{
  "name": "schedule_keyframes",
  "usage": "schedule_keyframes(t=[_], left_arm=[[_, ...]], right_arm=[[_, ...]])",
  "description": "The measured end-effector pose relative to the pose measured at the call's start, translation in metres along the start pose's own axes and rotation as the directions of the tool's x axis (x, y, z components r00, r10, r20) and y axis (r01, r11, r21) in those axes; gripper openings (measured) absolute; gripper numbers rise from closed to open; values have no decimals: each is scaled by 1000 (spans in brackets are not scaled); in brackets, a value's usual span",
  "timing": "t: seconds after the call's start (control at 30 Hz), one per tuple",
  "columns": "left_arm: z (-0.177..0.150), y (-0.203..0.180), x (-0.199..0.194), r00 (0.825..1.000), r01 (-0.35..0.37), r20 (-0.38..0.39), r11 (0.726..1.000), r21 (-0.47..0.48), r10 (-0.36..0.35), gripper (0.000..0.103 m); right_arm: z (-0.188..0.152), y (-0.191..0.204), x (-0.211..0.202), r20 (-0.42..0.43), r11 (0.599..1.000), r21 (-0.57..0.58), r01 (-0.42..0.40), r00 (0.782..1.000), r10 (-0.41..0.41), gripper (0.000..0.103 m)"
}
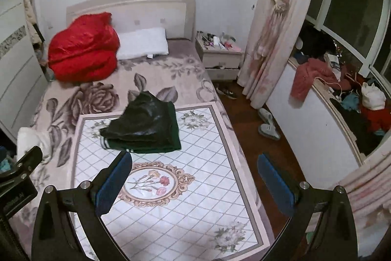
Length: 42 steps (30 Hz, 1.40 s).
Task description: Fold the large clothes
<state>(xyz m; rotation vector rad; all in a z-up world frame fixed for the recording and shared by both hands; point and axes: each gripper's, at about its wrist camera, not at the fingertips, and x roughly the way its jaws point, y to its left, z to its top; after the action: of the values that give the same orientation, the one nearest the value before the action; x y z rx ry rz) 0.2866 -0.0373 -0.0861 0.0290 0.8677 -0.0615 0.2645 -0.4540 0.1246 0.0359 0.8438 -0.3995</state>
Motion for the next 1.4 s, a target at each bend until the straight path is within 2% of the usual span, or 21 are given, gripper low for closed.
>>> schedule_keyframes(t=[0.17,0.43,0.83,1.4], left_arm=[[-5,7,-40,999,-12,30,1000,4,12,103],[-12,13,-70,999,-22,44,1000,4,21,103],[-8,12,-96,1000,-26,5,1000,-9,27,103],[-3,4,-110,999,-32,28,999,-19,32,103]], right_arm=[[-1,-5,-61,58,1000,-11,-20,998,20,103],[-1,-10,-116,94,999,-17,-46,994,48,103],[11,-8,-138,59,994,-56,-93,994,96,103],[24,-6,-151,71,991,-88,-101,992,107,103]])
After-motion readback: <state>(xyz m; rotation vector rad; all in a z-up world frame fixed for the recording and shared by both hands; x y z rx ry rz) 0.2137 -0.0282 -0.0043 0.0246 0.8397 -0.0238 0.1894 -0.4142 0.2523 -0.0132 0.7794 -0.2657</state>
